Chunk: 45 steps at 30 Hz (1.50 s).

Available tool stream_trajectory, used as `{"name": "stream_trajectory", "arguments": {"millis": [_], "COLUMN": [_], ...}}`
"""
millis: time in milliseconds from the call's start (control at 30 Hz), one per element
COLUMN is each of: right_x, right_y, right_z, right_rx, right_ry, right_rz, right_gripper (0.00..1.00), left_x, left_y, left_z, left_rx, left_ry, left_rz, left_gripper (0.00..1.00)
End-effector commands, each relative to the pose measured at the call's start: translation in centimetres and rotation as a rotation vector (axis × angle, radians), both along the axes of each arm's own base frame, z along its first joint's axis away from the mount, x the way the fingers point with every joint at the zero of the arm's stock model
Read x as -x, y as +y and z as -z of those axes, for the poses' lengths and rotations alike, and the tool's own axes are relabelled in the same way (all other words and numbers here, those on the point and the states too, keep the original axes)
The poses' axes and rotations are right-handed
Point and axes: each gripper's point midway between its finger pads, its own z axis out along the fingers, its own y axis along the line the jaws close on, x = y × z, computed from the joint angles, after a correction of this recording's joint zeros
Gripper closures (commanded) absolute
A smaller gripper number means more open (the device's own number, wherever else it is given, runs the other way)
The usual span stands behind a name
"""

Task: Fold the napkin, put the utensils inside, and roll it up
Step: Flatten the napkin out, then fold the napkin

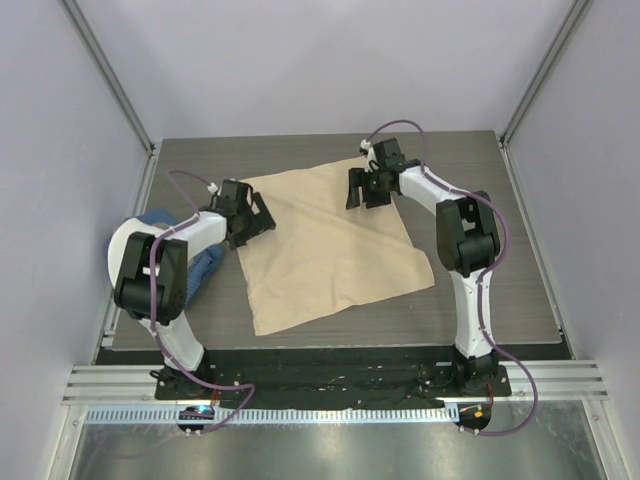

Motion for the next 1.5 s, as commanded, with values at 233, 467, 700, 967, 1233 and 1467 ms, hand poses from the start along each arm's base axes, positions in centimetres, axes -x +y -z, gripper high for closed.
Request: {"name": "stream_trajectory", "arguments": {"millis": [233, 467, 700, 967, 1233, 1467], "right_x": [-1.2, -3.6, -5.9, -4.5, 7.9, 15.9], "right_y": [-5.7, -8.1, -7.4, -8.0, -14.3, -21.5], "right_z": [4.4, 4.9, 0.8, -11.9, -8.7, -4.6], "right_rx": [0.007, 0.020, 0.000, -0.055, 0.158, 0.282], "right_ry": [0.094, 0.081, 0.000, -0.170, 0.036, 0.196], "right_rz": [0.136, 0.177, 0.093, 0.198, 0.447, 0.672], "right_gripper": [0.28, 0.28, 0.28, 0.29, 0.33, 0.41], "left_x": [-3.1, -5.7, -5.1, -1.9, 1.1, 1.8], "left_y": [-0.4, -1.6, -1.2, 0.0, 0.4, -0.4], "left_z": [-1.7, -4.8, -9.4, -14.5, -15.6, -16.6], "left_rx": [-0.027, -0.001, -0.041, -0.103, -0.127, -0.086], "left_ry": [-0.024, -0.074, -0.103, -0.169, -0.208, -0.227], "left_rz": [0.053, 0.086, 0.142, 0.225, 0.305, 0.325], "left_gripper": [0.00, 0.00, 0.00, 0.00, 0.00, 0.00]}}
